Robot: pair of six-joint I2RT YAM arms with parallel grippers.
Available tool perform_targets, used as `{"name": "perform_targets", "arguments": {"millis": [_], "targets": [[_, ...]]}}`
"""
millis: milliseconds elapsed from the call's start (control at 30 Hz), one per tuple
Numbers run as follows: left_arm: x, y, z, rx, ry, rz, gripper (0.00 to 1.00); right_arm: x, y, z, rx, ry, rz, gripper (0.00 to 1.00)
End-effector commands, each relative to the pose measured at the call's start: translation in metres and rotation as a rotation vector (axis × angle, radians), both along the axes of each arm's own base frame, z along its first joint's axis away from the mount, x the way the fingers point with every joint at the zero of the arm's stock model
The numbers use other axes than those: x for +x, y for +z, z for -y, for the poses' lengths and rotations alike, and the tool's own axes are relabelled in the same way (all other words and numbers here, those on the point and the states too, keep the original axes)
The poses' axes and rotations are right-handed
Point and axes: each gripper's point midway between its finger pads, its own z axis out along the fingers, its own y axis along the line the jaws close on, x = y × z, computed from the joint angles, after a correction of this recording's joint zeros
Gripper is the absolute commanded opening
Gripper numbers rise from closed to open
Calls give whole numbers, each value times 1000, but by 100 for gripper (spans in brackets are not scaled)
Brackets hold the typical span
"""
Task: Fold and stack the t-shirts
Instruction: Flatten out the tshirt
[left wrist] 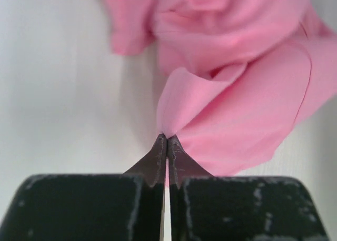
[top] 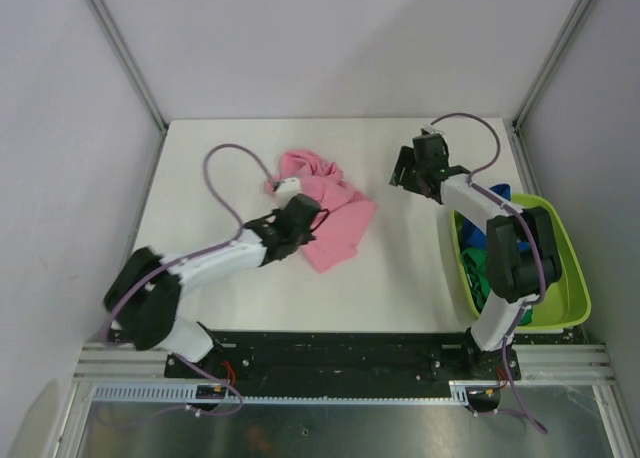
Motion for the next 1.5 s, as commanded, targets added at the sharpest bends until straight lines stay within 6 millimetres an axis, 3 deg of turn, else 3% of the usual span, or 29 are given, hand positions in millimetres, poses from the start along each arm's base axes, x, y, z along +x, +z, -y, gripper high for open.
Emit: {"name": "perform_targets", "arguments": {"millis": [0,167,267,500,667,767,900,1033,1133,1300,1467], "targets": [[-17,15,-87,8,280,21,0,19,8,-51,5,163,85,68],[-26,29,-162,41,482,30,0,14,-8,-102,7,289,76,68],[-23,40,-188,45,559,47,0,9,-18,-132,30,365,66,69],[-17,55,-218,76,634,67,0,9,-24,-184,74,456,94,69],[-14,60,-225,86,639,69,0,10,-21,-212,56,486,121,70],[-12,64,-227,93,635,73,0,13,-31,-223,36,490,96,68],[-9,73,-228,90,629,89,0,19,-38,-226,24,464,75,52],[-3,86,-229,101,618,111,0,27,-30,-215,-23,403,76,11],[4,103,-232,117,617,146,0,37,3,-189,-82,309,104,1],[14,149,-248,158,658,247,0,46,102,-126,-174,140,205,0],[12,199,-269,194,725,354,0,31,194,-87,-215,68,322,0]]}}
